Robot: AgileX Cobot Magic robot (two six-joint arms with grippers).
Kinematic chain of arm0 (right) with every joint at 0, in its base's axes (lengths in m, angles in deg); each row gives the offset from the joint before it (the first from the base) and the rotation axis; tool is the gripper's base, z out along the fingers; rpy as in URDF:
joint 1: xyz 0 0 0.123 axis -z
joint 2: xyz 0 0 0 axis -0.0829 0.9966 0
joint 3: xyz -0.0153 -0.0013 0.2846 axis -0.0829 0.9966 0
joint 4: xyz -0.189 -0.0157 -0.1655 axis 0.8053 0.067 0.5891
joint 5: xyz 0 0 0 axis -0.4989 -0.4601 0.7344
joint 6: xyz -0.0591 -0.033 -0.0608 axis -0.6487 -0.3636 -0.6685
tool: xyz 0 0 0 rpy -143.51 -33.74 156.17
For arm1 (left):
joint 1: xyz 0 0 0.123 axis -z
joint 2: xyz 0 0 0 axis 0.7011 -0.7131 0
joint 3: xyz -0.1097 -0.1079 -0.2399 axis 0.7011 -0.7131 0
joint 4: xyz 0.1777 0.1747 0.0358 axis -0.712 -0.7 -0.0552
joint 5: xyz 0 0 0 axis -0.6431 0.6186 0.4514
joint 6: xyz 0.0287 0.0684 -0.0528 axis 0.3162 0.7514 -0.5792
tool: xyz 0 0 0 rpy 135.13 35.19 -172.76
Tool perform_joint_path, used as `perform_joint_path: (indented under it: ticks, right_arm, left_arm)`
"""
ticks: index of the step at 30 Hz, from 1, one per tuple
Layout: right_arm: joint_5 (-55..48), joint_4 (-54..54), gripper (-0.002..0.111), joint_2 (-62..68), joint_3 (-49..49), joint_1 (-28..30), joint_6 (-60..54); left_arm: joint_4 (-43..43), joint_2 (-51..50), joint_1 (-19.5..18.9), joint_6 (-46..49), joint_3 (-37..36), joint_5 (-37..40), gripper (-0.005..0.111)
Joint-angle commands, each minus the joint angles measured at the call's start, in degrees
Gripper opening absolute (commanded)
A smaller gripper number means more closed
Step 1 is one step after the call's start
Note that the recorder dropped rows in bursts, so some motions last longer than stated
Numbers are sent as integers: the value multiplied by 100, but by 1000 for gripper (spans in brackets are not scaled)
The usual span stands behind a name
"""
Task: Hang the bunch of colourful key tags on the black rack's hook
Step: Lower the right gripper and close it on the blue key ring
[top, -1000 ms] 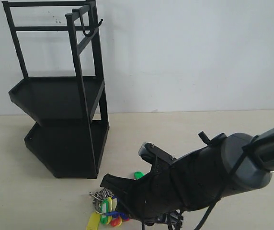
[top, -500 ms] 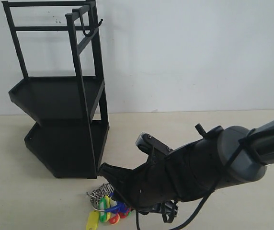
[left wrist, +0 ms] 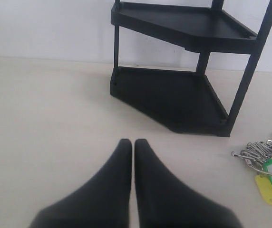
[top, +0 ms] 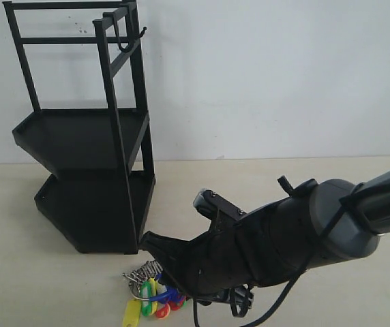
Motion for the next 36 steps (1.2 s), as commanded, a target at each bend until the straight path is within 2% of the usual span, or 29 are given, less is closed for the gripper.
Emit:
perform_joint_path:
  ticks: [1,10,16,18,21,22,30,36]
  right_arm:
    - [115,4,34,39,-29,-15,-62]
    - [-38,4,34,460,-176,-15,-63]
    - [273,4,33,469,-198,-15,-180]
    - [379,4,25,469,-198,-15,-258]
    - [452,4,2,469,-198,-15,-274]
    - [452,4,0,469,-198,-15,-296]
    - [452,4,0,368,-198,-15,-793]
    - [620,4,0,-183,-188,-15,-1695]
  left_arm:
    - [-28,12,4,20,8,-45,4]
    - [-28,12,4,20,8,-45,4]
    - [-28,12,4,20,8,-45,4]
    - [-28,12,4,20,8,-45,4]
    - [-28,12,4,20,8,-45,4]
    - [-28,12,4,20,8,-45,4]
    - [-28,12,4,20,8,-45,4]
    - [-28,12,4,20,8,-45,4]
